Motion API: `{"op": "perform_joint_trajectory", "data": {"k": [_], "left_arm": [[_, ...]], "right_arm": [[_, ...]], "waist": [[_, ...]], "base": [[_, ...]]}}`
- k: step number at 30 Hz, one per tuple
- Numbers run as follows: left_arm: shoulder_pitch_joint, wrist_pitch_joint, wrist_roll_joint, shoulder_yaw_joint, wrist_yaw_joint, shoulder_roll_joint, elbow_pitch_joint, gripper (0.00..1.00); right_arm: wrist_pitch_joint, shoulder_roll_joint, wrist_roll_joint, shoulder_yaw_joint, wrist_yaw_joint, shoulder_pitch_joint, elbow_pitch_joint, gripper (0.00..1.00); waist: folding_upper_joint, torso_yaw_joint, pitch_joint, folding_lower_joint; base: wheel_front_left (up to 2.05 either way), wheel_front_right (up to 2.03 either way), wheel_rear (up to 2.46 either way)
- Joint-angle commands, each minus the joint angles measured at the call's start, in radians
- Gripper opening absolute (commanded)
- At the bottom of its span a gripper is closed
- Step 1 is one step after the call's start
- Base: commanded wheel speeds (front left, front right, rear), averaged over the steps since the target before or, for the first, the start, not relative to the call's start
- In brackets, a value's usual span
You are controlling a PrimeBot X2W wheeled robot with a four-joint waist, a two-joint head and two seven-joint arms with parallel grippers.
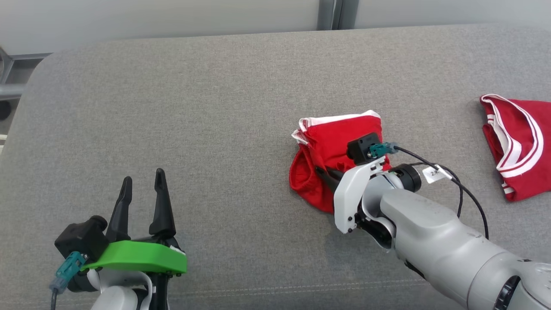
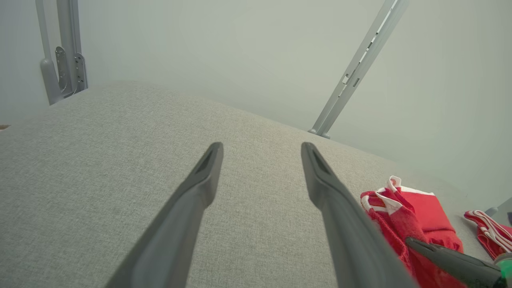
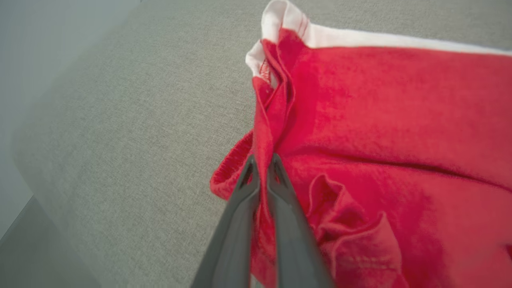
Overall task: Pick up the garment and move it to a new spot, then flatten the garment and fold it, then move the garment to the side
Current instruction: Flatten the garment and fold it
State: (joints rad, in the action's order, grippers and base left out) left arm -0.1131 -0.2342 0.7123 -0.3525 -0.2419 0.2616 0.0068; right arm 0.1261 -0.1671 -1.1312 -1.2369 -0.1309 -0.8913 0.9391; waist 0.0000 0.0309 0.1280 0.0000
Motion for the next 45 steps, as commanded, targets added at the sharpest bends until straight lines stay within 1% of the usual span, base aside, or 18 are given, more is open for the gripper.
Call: {"op": "perform_joint_trajectory", "data": {"k": [1,4,5,6,8,9,13,19,27,32,33,34,35,36,37,38,43,45], "left_arm": [[0.008,-0.002,0.01,-0.001,0.004,-0.001,0.003,1.0],[0.002,0.001,0.009,-0.006,0.006,-0.001,0.006,1.0],[0.001,0.001,0.009,-0.007,0.006,-0.001,0.007,1.0],[-0.001,0.002,0.009,-0.008,0.007,-0.001,0.007,1.0],[-0.004,0.003,0.01,-0.01,0.008,0.0,0.009,1.0],[-0.004,0.003,0.011,-0.011,0.008,0.001,0.009,1.0],[-0.003,0.005,0.009,-0.011,0.005,0.005,0.012,1.0],[0.012,0.003,0.012,-0.011,-0.002,0.006,0.01,1.0],[0.032,0.002,0.015,-0.011,-0.01,0.01,0.003,1.0],[0.044,0.001,0.016,-0.009,-0.014,0.013,-0.004,1.0],[0.045,0.001,0.015,-0.009,-0.015,0.013,-0.006,1.0],[0.046,0.002,0.015,-0.01,-0.017,0.014,-0.008,1.0],[0.047,0.002,0.016,-0.011,-0.017,0.014,-0.009,1.0],[0.048,0.003,0.016,-0.012,-0.018,0.014,-0.011,1.0],[0.048,0.004,0.016,-0.014,-0.018,0.014,-0.013,1.0],[0.046,0.006,0.016,-0.016,-0.016,0.016,-0.015,1.0],[0.041,0.007,0.014,-0.019,-0.018,0.017,-0.021,1.0],[0.035,0.008,0.014,-0.021,-0.018,0.015,-0.022,1.0]], "right_arm": [[0.003,0.012,0.01,-0.003,0.001,0.012,0.017,0.0],[0.01,0.034,0.018,-0.005,0.001,0.02,0.053,0.0],[0.014,0.04,0.02,-0.005,0.001,0.022,0.064,0.02],[0.019,0.046,0.024,-0.005,0.001,0.022,0.076,0.15],[0.027,0.057,0.03,-0.007,0.001,0.021,0.093,0.49],[0.031,0.061,0.035,-0.008,0.001,0.019,0.098,1.0],[0.053,0.075,0.055,-0.014,0.001,0.012,0.103,1.0],[0.085,0.074,0.061,-0.016,0.001,0.002,0.06,1.0],[0.129,0.017,0.052,0.041,0.001,0.0,-0.031,1.0],[0.139,-0.057,0.078,0.159,0.001,0.024,-0.096,1.0],[0.139,-0.072,0.086,0.197,0.001,0.032,-0.109,0.92],[0.139,-0.087,0.1,0.233,0.001,0.045,-0.121,0.55],[0.139,-0.102,0.112,0.269,0.001,0.063,-0.13,0.38],[0.139,-0.115,0.125,0.301,0.001,0.081,-0.136,0.26],[0.139,-0.128,0.14,0.335,0.001,0.095,-0.144,0.08],[0.139,-0.151,0.163,0.396,0.001,0.125,-0.157,0.0],[0.14,-0.191,0.223,0.526,0.001,0.216,-0.186,0.0],[0.139,-0.205,0.277,0.567,0.001,0.256,-0.192,0.0]], "waist": [[0.0,-0.001,-0.001,0.0],[0.0,-0.001,-0.001,0.0],[0.0,-0.001,-0.001,0.0],[0.0,-0.001,-0.001,0.0],[0.0,0.0,-0.001,0.0],[0.0,0.0,-0.001,0.0],[0.0,-0.003,-0.005,0.0],[0.0,-0.019,-0.019,0.0],[0.0,-0.047,-0.041,0.0],[0.0,-0.066,-0.054,0.0],[0.0,-0.068,-0.055,0.0],[0.0,-0.07,-0.056,0.0],[0.0,-0.072,-0.056,0.0],[0.0,-0.072,-0.056,0.0],[0.0,-0.071,-0.056,0.0],[0.0,-0.068,-0.053,0.0],[0.0,-0.053,-0.04,0.0],[0.0,-0.04,-0.029,0.0]], "base": [[0.0,0.0,0.0],[0.0,0.0,0.0],[0.0,0.0,0.0],[0.0,0.0,0.0],[0.0,0.0,0.0],[0.0,0.0,0.0],[0.0,0.0,0.0],[0.0,0.0,0.0],[0.0,0.0,0.0],[0.0,0.0,0.0],[0.0,0.0,0.0],[0.0,0.0,0.0],[0.0,0.0,0.0],[0.0,0.0,0.0],[0.0,0.0,0.0],[0.0,0.0,0.0],[0.0,0.0,0.0],[0.0,0.0,0.0]]}}
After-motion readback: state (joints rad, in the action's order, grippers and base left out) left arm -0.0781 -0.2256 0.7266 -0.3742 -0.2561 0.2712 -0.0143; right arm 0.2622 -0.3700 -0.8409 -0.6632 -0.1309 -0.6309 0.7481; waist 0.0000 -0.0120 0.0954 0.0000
